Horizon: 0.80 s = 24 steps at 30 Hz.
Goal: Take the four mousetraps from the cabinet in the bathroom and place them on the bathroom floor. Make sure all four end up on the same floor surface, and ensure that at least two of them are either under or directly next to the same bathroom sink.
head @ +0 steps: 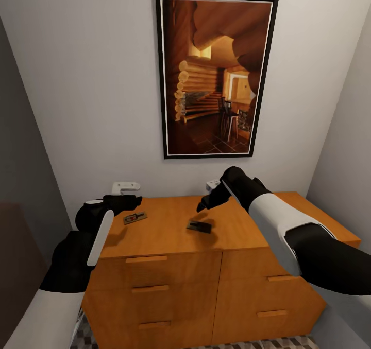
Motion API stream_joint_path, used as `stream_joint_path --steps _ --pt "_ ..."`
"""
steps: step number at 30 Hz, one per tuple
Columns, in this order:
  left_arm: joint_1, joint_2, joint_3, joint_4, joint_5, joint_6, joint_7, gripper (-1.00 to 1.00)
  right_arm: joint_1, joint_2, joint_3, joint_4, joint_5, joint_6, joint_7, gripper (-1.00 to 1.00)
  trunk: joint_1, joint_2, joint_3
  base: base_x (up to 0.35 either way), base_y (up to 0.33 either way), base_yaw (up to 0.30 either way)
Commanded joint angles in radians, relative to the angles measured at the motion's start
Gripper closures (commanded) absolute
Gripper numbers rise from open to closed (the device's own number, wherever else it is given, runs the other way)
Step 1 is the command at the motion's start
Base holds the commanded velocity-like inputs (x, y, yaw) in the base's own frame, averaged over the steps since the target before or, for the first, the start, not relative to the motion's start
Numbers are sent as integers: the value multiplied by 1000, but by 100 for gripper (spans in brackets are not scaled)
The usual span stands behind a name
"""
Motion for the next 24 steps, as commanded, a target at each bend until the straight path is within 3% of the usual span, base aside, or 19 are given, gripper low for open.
stream_joint_path --steps 1,9,16,24 --pt "-1 1 -2 0 11 3 10 -100 -1 0 2 -1 11 -4 9 -100 0 -1 -1 0 0 0" --pt "-1 1 -2 1 11 4 10 -100 -1 -1 0 -2 8 -50 9 -100 0 -1 -1 0 0 80" --pt "-1 1 -2 1 10 4 10 -100 -1 -2 -1 -2 6 -49 5 -100 0 -1 -1 0 0 191" --pt "-1 1 -2 1 9 6 10 -100 -1 -2 2 -3 7 -49 4 -100 0 -1 -1 0 0 44"
